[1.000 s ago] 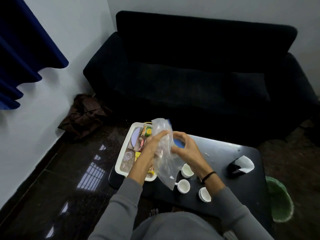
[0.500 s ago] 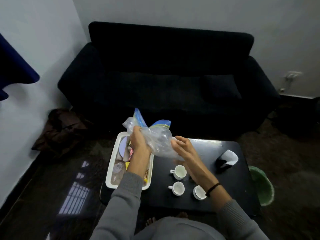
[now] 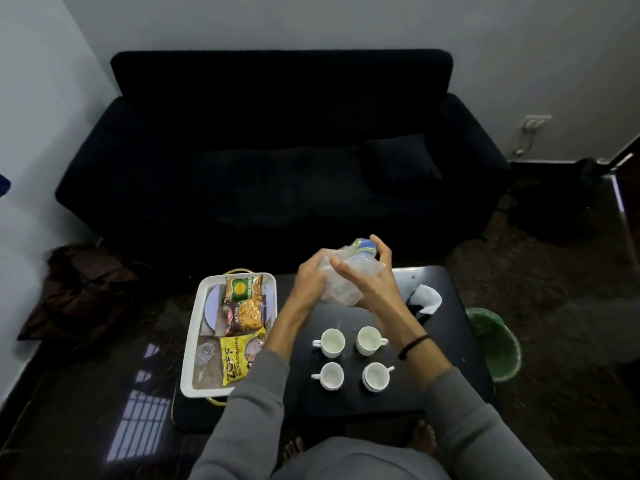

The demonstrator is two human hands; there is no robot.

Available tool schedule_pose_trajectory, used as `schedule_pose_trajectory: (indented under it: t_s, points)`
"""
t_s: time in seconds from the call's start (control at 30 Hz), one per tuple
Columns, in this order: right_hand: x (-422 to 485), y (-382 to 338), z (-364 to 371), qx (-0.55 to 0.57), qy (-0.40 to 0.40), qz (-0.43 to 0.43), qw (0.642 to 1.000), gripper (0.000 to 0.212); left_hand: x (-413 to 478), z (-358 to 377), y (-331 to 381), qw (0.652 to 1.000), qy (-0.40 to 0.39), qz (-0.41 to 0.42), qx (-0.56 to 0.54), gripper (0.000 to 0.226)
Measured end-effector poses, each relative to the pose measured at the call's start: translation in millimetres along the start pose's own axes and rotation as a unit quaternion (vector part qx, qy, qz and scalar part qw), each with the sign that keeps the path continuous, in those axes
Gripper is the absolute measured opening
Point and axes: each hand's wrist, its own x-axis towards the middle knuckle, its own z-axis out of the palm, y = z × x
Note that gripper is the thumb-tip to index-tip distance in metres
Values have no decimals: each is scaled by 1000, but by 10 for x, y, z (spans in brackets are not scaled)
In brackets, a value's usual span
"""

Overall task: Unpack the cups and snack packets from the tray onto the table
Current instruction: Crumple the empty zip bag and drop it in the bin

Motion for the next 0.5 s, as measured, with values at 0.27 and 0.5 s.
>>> schedule_pose_trajectory:
  t_s: [0.27,0.5]
  points:
    - [188,-255,-1392,4,-1,19,1000,40,-151,1326,131,987,-139,-28,-69,32]
    - [459,-323,-2601,-59,105,-5,993,31,-158,2402,-191,968,-199,-47,146,51]
